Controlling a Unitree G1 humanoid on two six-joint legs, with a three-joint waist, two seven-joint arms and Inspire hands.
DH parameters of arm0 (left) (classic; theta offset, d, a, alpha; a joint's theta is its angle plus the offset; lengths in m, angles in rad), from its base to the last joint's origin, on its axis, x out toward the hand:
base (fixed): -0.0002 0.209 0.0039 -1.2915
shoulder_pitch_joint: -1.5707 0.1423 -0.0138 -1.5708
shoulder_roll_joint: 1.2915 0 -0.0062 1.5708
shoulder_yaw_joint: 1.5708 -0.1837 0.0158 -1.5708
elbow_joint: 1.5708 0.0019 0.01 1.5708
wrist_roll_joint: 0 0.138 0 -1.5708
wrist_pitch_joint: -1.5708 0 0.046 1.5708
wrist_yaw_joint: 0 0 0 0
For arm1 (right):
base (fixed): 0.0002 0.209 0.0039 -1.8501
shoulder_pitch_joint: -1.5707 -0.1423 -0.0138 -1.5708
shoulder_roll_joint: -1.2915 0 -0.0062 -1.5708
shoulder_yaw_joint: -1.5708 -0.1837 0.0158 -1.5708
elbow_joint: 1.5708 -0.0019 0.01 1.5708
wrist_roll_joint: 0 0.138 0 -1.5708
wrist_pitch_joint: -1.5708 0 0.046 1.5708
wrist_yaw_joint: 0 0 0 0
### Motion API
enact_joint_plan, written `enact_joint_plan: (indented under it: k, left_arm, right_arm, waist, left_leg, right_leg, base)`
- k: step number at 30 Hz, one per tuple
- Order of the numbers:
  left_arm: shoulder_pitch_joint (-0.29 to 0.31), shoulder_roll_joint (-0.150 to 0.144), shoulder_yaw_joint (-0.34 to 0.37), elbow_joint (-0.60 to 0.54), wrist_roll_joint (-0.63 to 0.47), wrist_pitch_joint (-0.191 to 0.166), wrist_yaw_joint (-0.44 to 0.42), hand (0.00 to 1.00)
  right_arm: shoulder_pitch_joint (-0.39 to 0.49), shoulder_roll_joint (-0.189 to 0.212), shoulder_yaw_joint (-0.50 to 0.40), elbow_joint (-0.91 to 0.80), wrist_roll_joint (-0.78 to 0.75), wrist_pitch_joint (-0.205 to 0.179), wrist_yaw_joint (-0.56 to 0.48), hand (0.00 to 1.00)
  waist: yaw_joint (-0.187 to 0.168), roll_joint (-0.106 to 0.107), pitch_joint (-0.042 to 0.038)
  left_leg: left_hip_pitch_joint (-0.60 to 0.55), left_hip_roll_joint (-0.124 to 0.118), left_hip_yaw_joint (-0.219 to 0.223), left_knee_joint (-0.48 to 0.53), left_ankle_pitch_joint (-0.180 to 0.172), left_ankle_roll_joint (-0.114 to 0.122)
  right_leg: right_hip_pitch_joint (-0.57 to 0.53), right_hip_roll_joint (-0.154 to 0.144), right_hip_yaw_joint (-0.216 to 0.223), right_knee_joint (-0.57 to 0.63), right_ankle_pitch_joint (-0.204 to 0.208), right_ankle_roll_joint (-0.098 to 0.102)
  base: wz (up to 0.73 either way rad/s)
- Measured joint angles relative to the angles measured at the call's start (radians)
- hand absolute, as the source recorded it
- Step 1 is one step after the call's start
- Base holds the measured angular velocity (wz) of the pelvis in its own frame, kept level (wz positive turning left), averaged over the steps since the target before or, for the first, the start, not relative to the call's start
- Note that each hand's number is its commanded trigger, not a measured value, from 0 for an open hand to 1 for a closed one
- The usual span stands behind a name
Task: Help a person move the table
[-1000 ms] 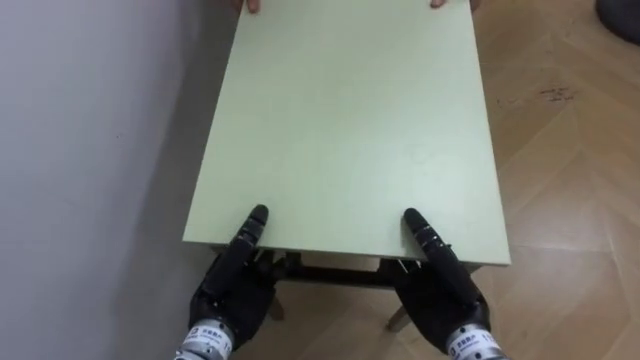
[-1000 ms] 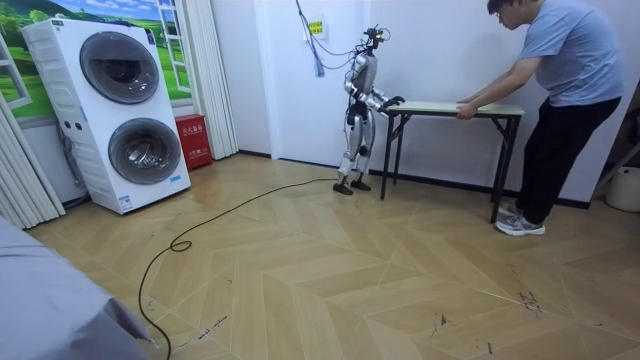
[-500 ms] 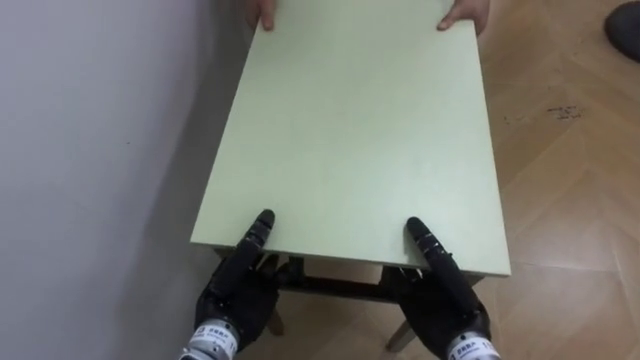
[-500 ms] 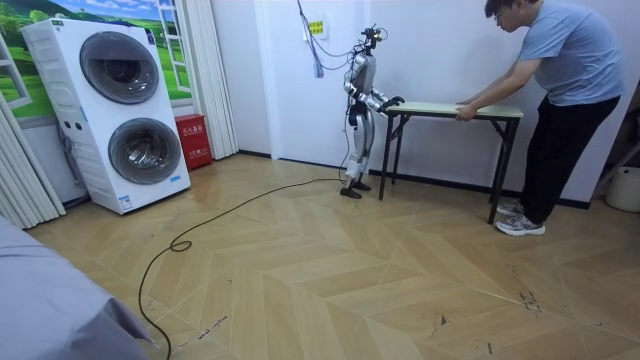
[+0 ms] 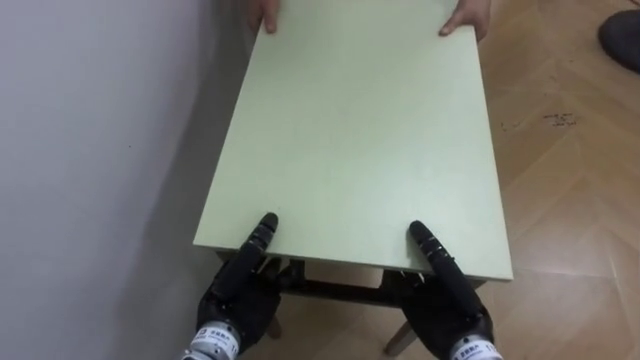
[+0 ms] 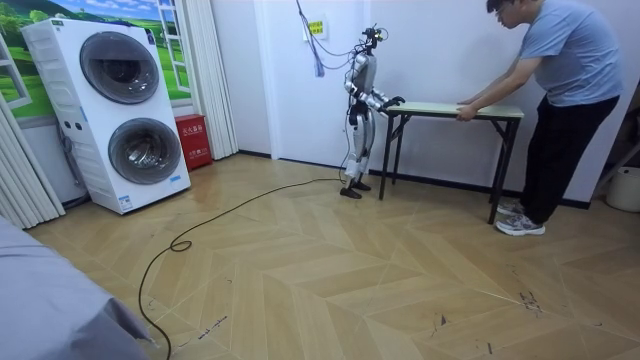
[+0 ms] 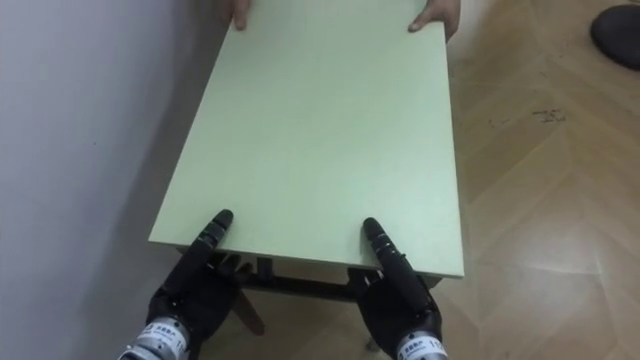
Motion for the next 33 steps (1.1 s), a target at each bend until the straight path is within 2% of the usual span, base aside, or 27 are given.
enact_joint_plan:
  k: [4,6,10,11,13,14,15,16,17,20,23,26,28,33]
  left_arm:
    - [0.002,-0.003,0.001,0.002,0.018,0.0,0.0,1.0]
    - [0.004,-0.005,0.003,0.012,0.027,0.0,0.0,1.0]
    - [0.004,-0.027,0.012,0.062,0.073,-0.001,-0.025,1.0]
    - [0.004,-0.031,0.016,0.079,0.077,-0.001,-0.037,0.93]
    - [0.006,-0.033,0.018,0.108,0.077,-0.002,-0.065,0.67]
    - [0.008,-0.035,0.02,0.11,0.077,-0.002,-0.067,0.49]
    - [0.008,-0.037,0.021,0.112,0.077,-0.002,-0.068,0.0]
    - [0.01,-0.037,0.022,0.113,0.078,-0.002,-0.072,0.0]
    - [0.01,-0.037,0.022,0.118,0.082,-0.003,-0.081,0.0]
    - [0.016,-0.037,0.028,0.124,0.104,-0.003,-0.105,0.0]
    - [0.01,-0.01,0.019,0.129,0.266,-0.004,-0.17,0.0]
    - [-0.01,-0.008,0.02,0.158,0.353,-0.004,-0.207,0.0]
    - [-0.01,-0.008,0.018,0.162,0.369,0.003,-0.222,0.0]
    - [-0.01,-0.006,0.015,0.17,0.371,0.006,-0.251,0.0]
  right_arm:
    - [0.0,0.003,0.0,0.004,0.0,0.0,0.0,1.0]
    - [0.0,0.016,0.0,0.023,-0.002,0.0,0.002,1.0]
    - [-0.01,0.033,-0.001,0.09,-0.003,0.0,0.04,1.0]
    - [-0.01,0.033,-0.001,0.106,-0.005,0.0,0.048,1.0]
    - [-0.008,0.034,-0.001,0.126,-0.009,0.001,0.058,1.0]
    - [-0.009,0.035,-0.001,0.128,-0.009,0.003,0.057,0.91]
    - [-0.009,0.035,-0.001,0.128,-0.009,0.004,0.057,0.6]
    - [-0.009,0.035,-0.001,0.128,-0.009,0.004,0.058,0.33]
    - [-0.009,0.035,-0.002,0.129,-0.009,0.005,0.059,0.0]
    - [-0.008,0.035,-0.001,0.132,-0.008,0.006,0.067,0.0]
    - [-0.003,0.03,0.006,0.134,-0.039,0.013,0.094,0.0]
    - [-0.003,0.023,0.004,0.147,-0.054,0.02,0.14,0.0]
    - [-0.004,0.024,0.004,0.154,-0.059,0.027,0.153,0.0]
    - [-0.005,0.024,0.006,0.156,-0.058,0.034,0.165,0.0]
  waist:
    - [0.003,-0.003,0.0009]
    - [0.015,-0.01,-0.0018]
    - [0.016,-0.018,-0.004]
    - [0.017,-0.018,-0.004]
    - [0.018,-0.018,-0.004]
    - [0.018,-0.018,-0.0041]
    - [0.019,-0.018,-0.0041]
    - [0.019,-0.018,-0.0041]
    - [0.019,-0.018,-0.0042]
    - [0.019,-0.017,-0.0043]
    - [0.014,-0.014,-0.0065]
    - [0.006,-0.011,-0.0121]
    - [-0.001,-0.013,-0.016]
    - [-0.008,-0.013,-0.0163]
  left_leg:
    - [0.005,0.003,0.004,-0.007,0.0,0.0]
    - [0.019,0.007,0.014,-0.017,0.0,0.0]
    - [0.038,0.009,0.017,-0.021,-0.001,-0.001]
    - [0.041,0.009,0.018,-0.022,-0.001,-0.001]
    - [0.05,0.009,0.019,-0.026,-0.001,0.0]
    - [0.052,0.009,0.02,-0.028,-0.001,0.0]
    - [0.053,0.009,0.021,-0.028,-0.001,0.0]
    - [0.053,0.009,0.023,-0.028,-0.001,0.0]
    - [0.053,0.01,0.024,-0.028,-0.001,0.0]
    - [0.054,0.01,0.025,-0.029,-0.001,0.0]
    - [0.056,0.011,0.031,-0.031,-0.001,0.0]
    - [0.064,0.013,0.033,-0.035,-0.001,0.0]
    - [0.071,0.015,0.035,-0.037,-0.002,-0.002]
    - [0.071,0.016,0.035,-0.036,-0.001,-0.002]
  right_leg:
    - [0.005,0.003,-0.001,-0.008,0.003,-0.003]
    - [0.014,0.006,0.0,-0.014,0.005,-0.006]
    - [0.033,0.009,0.001,-0.017,0.007,-0.008]
    - [0.035,0.009,0.001,-0.018,0.008,-0.007]
    - [0.041,0.009,0.0,-0.018,0.008,-0.007]
    - [0.043,0.009,0.0,-0.017,0.008,-0.006]
    - [0.043,0.009,-0.001,-0.017,0.008,-0.006]
    - [0.042,0.008,-0.001,-0.017,0.008,-0.006]
    - [0.042,0.008,-0.001,-0.017,0.008,-0.006]
    - [0.042,0.009,-0.001,-0.018,0.008,-0.006]
    - [0.045,0.009,-0.001,-0.024,0.009,-0.006]
    - [0.054,0.011,0.0,-0.03,0.013,-0.007]
    - [0.058,0.013,-0.001,-0.031,0.015,-0.008]
    - [0.06,0.014,-0.001,-0.031,0.016,-0.008]
  base:
    - [-0.02]
    - [-0.11]
    - [-0.01]
    - [-0.03]
    - [-0.04]
    - [-0.03]
    - [0.0]
    - [0.0]
    - [0.0]
    - [0.0]
    - [-0.07]
    - [-0.04]
    - [-0.04]
    - [0.0]
